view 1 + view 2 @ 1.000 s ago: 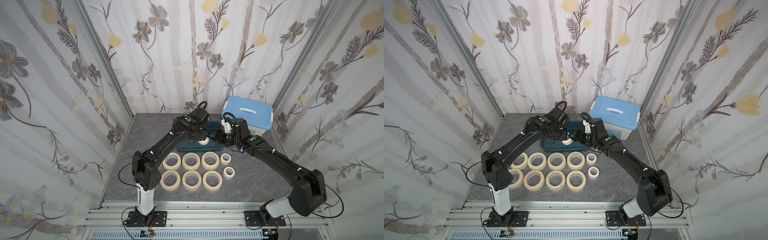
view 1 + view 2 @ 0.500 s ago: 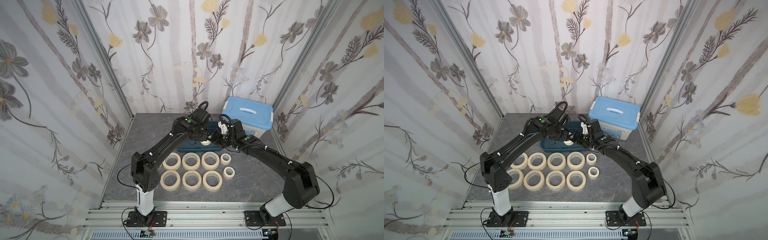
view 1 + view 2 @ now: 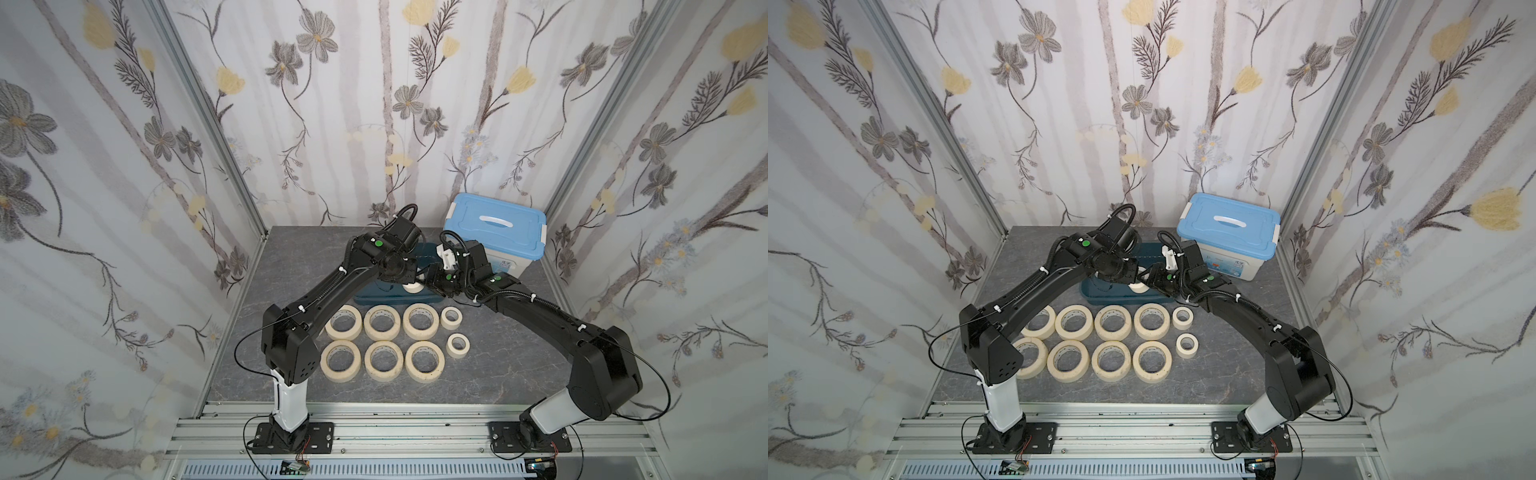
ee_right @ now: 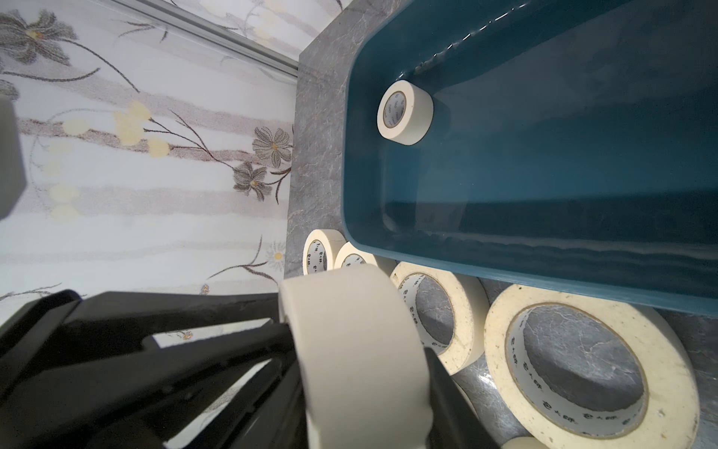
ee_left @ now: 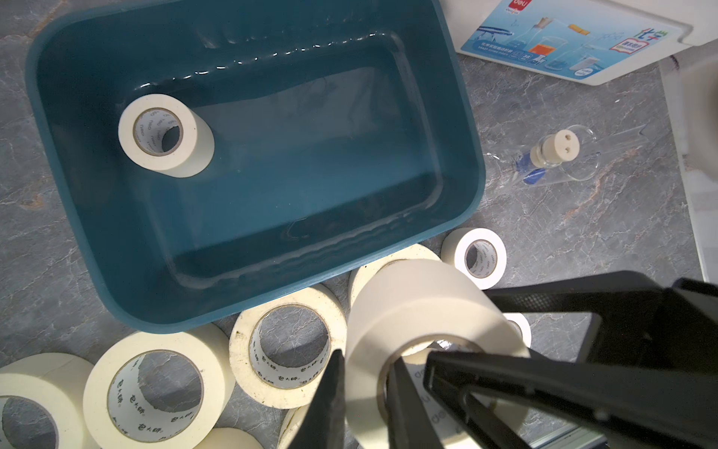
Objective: Take out the art tape in the storage box
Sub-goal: Pick up the art tape from the storage box, then place the art tape at the center of the board.
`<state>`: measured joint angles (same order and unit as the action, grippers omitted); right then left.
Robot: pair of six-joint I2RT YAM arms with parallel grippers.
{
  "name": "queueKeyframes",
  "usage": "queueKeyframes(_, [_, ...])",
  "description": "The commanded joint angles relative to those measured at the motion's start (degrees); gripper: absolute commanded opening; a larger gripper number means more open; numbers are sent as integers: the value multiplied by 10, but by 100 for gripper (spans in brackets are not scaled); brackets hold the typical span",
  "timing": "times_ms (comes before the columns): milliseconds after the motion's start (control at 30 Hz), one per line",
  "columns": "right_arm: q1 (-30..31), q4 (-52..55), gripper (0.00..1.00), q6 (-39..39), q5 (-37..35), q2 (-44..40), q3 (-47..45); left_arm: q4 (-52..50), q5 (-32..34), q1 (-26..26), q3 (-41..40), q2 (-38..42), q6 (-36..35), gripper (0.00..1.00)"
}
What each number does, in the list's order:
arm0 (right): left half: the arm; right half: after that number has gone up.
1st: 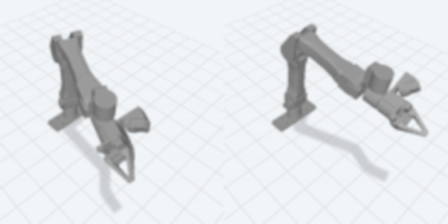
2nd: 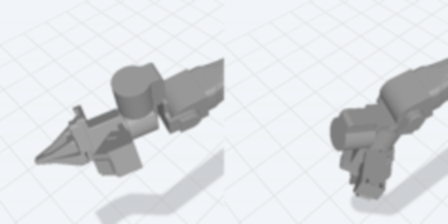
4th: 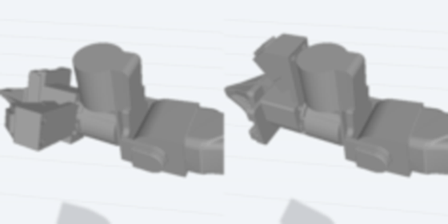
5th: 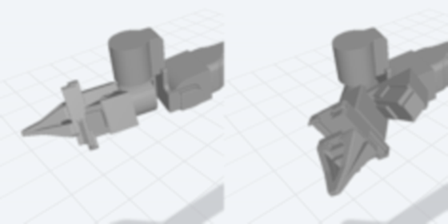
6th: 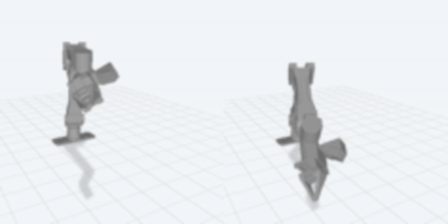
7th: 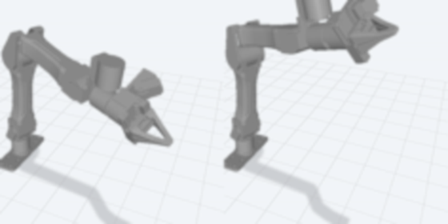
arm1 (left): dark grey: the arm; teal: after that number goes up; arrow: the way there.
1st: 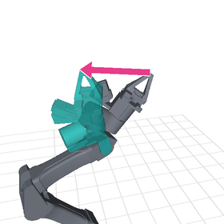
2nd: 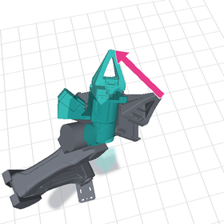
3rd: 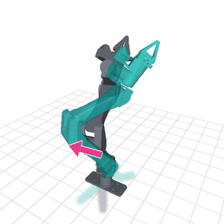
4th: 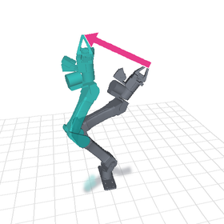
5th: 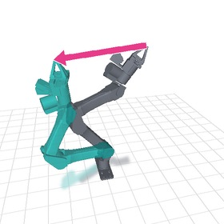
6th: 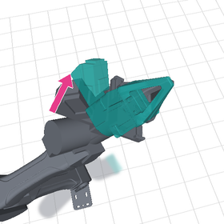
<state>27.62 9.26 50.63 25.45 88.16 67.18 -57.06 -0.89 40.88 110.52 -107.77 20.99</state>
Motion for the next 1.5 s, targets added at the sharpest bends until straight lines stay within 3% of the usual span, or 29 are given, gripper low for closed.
queueKeyframes(0, [-5,-21,43,10,-2,-16,-8,21,1,0,-1,12,-3,29])
queueKeyframes(367, [-60,5,41,-7,11,-102,-99,22,18,-3,-18,74,-18,51])
queueKeyframes(533, [-103,85,41,-55,19,-170,-152,33,36,-16,-64,116,-20,53])
queueKeyframes(800, [-202,123,41,-78,38,-245,-237,52,43,-49,-142,170,-9,60])
queueKeyframes(1067, [-260,126,41,-119,25,-195,-235,67,49,-80,-214,224,2,63])
queueKeyframes(1467, [-281,46,41,-139,9,-80,-230,67,47,-105,-254,251,5,65])
